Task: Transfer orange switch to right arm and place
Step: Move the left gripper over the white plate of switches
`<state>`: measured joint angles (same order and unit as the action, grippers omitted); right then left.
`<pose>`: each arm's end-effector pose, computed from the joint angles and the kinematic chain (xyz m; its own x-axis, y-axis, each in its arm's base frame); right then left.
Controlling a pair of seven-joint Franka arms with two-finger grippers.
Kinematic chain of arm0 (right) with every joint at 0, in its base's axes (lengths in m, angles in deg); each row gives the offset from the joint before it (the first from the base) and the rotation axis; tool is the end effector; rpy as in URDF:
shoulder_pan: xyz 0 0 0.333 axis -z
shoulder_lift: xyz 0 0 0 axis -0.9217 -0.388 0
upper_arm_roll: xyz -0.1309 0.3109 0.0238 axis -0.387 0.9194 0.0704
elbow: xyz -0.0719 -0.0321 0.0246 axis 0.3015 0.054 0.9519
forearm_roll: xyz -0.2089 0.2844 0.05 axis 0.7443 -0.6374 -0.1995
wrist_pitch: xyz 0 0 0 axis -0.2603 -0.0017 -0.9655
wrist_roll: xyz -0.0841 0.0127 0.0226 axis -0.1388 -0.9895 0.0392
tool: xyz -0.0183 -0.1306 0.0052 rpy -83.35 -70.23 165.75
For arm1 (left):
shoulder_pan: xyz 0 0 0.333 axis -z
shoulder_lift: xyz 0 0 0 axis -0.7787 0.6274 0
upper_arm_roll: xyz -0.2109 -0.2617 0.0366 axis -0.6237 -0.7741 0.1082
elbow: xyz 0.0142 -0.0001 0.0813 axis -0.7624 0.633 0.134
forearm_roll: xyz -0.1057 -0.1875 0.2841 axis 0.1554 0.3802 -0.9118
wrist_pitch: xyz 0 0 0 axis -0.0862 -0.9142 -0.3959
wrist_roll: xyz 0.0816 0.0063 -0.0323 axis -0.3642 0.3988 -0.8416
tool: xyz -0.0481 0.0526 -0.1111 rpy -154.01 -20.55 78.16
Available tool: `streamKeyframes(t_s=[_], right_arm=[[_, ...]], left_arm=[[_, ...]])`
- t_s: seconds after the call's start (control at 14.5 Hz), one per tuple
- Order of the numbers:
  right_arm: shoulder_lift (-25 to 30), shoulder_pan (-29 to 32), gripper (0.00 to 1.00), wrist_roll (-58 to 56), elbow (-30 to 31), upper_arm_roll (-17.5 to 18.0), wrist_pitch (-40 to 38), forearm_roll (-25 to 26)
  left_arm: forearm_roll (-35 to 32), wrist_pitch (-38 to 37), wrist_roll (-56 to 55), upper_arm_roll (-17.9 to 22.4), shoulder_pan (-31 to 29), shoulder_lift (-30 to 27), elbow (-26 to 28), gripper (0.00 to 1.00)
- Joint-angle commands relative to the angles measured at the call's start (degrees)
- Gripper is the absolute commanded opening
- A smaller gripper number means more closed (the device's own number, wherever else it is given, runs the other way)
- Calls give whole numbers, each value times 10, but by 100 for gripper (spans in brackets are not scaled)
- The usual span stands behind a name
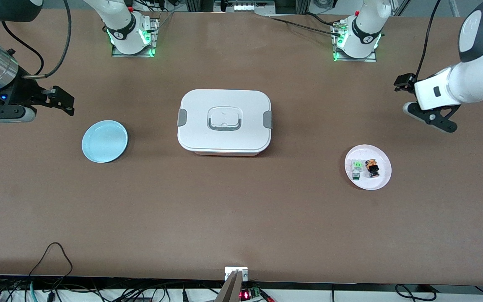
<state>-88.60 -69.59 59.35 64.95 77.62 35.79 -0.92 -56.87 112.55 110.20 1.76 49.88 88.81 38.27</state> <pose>0.5339 0.0619 0.5868 0.9979 0.0652 -0.0048 0.0653 -0.9967 0.0482 0.4995 -0.0361 0.5041 0.7865 -0.5172 -0.3377 -0.4954 -0.8547 0.1553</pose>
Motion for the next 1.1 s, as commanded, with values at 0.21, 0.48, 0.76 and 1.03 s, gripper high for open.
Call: streamKeyframes(t_s=[0.21,0.48,0.76,1.03], right_arm=[[-4,-5,100,5,-4,0,-15,5],[-4,-3,100,7,0,0,-14,3],[-4,-3,100,8,1,0,-14,3],[-3,-3,100,8,1,0,-15,3]], left_arm=[[-16,225,279,-2,-2,49,103,100],[-76,358,398,-10,-2,107,119,100],[-143,526,432,-10,-4,131,199,100],[-162,578,449,-10,-16,169,209,100]])
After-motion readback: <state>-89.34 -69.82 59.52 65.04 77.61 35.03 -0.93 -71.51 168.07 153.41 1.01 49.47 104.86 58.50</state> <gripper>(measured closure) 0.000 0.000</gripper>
